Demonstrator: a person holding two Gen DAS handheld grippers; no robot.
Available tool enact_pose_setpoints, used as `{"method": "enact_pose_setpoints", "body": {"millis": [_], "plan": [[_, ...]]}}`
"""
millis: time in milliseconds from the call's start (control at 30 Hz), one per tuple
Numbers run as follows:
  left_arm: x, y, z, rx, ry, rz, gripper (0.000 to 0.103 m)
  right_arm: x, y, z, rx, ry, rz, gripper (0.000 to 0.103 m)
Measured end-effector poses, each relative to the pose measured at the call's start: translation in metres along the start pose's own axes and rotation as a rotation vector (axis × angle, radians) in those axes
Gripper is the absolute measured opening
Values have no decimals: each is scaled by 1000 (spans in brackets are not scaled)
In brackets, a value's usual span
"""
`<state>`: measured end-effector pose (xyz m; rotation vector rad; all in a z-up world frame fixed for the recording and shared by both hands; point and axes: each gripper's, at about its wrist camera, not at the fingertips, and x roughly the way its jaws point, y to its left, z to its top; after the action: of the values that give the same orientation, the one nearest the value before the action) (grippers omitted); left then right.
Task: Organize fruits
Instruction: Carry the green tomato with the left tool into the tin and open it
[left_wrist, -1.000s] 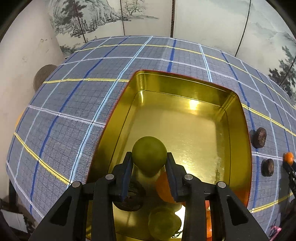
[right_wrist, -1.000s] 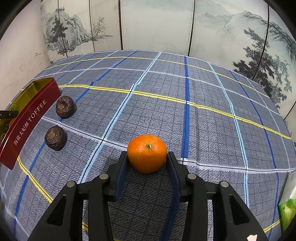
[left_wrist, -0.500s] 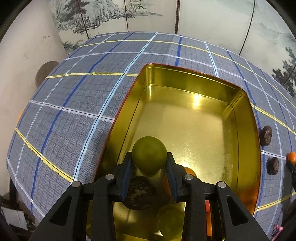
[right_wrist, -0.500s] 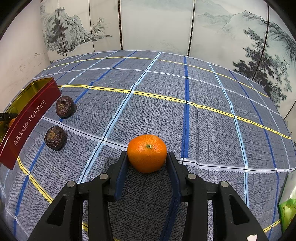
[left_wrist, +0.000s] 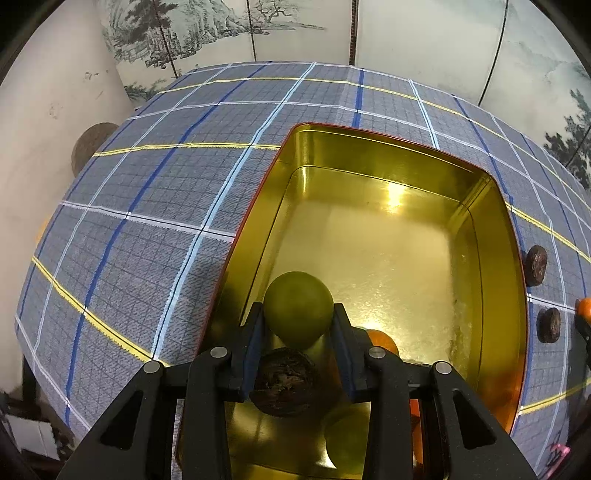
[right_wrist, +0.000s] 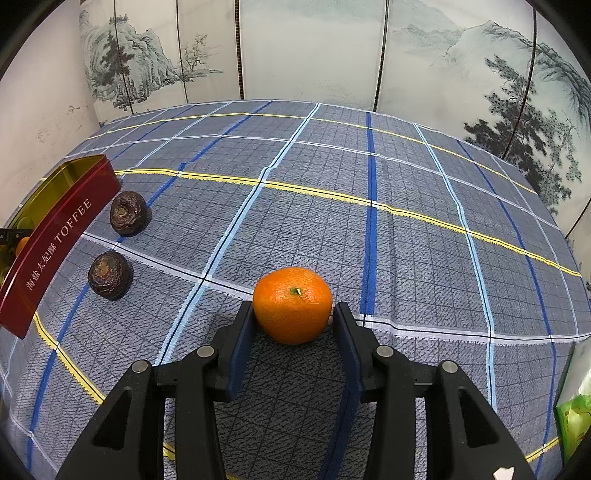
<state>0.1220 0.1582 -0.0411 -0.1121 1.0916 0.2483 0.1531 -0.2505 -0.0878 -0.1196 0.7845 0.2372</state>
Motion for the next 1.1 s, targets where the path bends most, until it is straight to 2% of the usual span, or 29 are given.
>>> {"method": "enact_pose_setpoints", "body": {"millis": [733,1100], "plan": [[-2,-1,-1,21,-8,17,39,0,1,0,4,-1,-2,39],[-7,-1,-2,31,-23,12,51,-1,-3,1,18,3,-17,36]]}}
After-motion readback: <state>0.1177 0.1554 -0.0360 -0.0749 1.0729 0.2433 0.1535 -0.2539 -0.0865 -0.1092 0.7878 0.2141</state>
